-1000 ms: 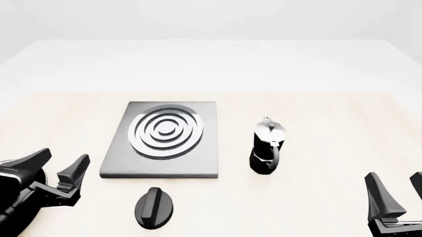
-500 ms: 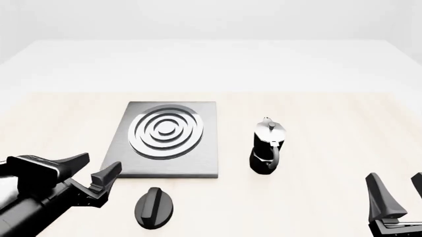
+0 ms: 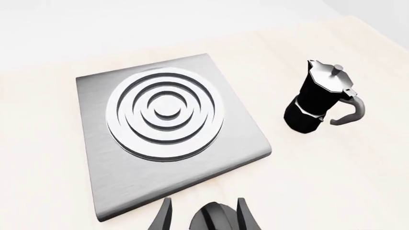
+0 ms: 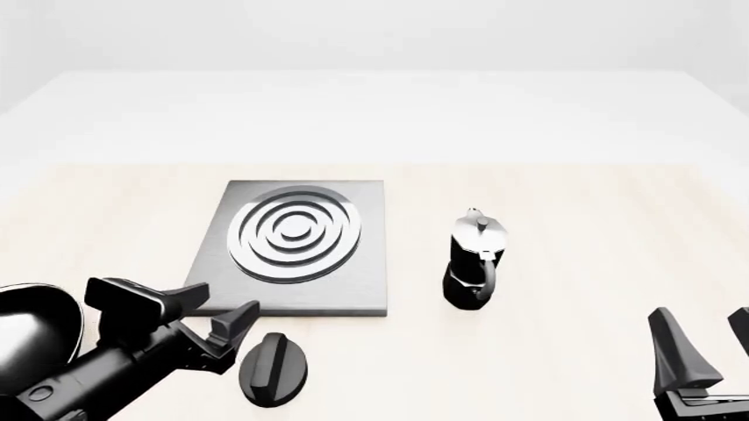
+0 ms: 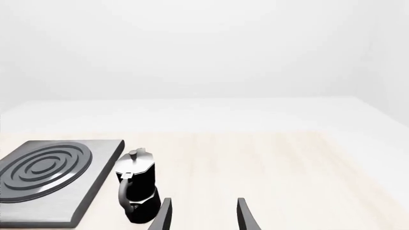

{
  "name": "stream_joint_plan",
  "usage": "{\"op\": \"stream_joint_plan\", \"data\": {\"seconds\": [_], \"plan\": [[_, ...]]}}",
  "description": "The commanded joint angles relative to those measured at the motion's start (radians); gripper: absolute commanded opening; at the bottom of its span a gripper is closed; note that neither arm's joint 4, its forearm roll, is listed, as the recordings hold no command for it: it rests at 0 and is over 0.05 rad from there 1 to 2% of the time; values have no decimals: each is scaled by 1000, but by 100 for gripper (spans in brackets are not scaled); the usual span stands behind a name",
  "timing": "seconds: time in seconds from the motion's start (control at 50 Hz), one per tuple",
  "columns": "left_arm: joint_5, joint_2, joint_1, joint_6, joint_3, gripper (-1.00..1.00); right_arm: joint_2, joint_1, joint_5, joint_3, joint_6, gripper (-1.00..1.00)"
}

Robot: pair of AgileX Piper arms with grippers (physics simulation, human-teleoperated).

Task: Turn on the stove.

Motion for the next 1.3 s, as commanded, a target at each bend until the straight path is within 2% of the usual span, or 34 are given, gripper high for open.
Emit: {"op": "stream_joint_plan", "data": {"seconds": [0.02,0.22,0.7,1.3], "plan": [[-94,101,-39,-22,5,100,5,2,-2,0,5,100],[-172,183,-49,-32,15,100,16,4,-9,0,9,100],[-332,424,-69,-115,13,100,28,5,-17,1,17,100],[-421,632,-98,-197,-19,100,60,9,-40,1,36,100]]}}
